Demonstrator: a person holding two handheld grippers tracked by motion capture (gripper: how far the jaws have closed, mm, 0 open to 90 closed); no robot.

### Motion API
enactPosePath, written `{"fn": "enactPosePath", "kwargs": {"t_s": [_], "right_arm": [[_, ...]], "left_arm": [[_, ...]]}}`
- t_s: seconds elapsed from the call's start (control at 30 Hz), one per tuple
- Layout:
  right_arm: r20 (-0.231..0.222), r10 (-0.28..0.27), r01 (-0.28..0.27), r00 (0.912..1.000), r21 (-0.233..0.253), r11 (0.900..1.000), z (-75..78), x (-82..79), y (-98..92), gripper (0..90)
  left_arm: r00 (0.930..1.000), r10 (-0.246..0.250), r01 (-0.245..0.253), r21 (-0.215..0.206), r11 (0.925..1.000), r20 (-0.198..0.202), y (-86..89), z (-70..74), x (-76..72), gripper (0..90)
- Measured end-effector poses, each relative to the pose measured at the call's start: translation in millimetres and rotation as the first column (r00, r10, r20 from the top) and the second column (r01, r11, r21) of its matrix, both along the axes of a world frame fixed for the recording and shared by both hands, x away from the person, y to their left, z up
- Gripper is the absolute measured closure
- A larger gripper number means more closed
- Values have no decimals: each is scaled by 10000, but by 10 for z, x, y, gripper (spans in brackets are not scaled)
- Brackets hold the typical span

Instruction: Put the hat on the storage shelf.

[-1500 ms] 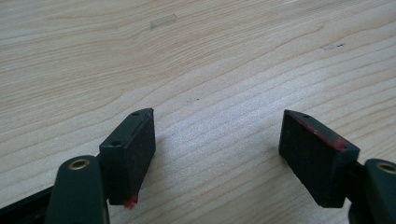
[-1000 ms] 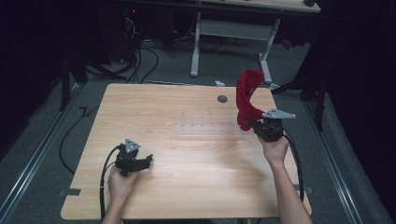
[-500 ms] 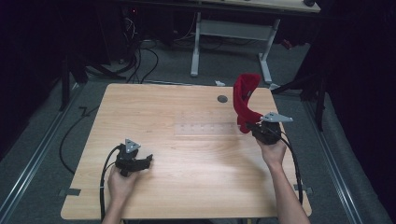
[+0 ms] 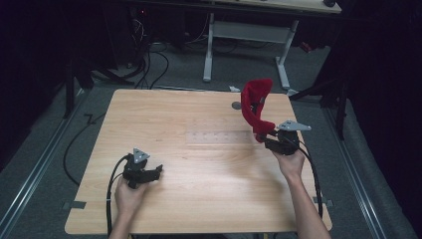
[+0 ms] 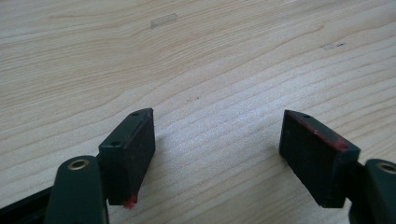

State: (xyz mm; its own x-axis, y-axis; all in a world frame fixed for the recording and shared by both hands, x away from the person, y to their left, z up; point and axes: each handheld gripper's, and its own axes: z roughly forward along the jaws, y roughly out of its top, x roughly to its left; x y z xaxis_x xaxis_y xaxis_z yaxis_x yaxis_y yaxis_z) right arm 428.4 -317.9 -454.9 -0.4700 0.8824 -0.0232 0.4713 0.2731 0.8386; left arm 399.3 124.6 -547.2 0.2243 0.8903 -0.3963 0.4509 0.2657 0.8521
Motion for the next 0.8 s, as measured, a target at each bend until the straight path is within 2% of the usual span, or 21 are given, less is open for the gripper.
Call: {"fn": "enactPosePath", "kwargs": {"t_s": [0.2,0.33,0.8], "right_arm": [[-188,80,-74,9998,273,9996,57,-42,-50,456],[-149,139,-134,9998,356,9993,110,-89,-87,433],[315,-174,151,9994,717,9973,306,-282,-177,424]], "left_arm": [[10000,1,-1,-5,10000,1,0,0,-1,270],[10000,2,-2,-5,10000,-1,0,0,-1,270],[10000,-3,3,-8,10000,-2,1,0,-1,269]]}}
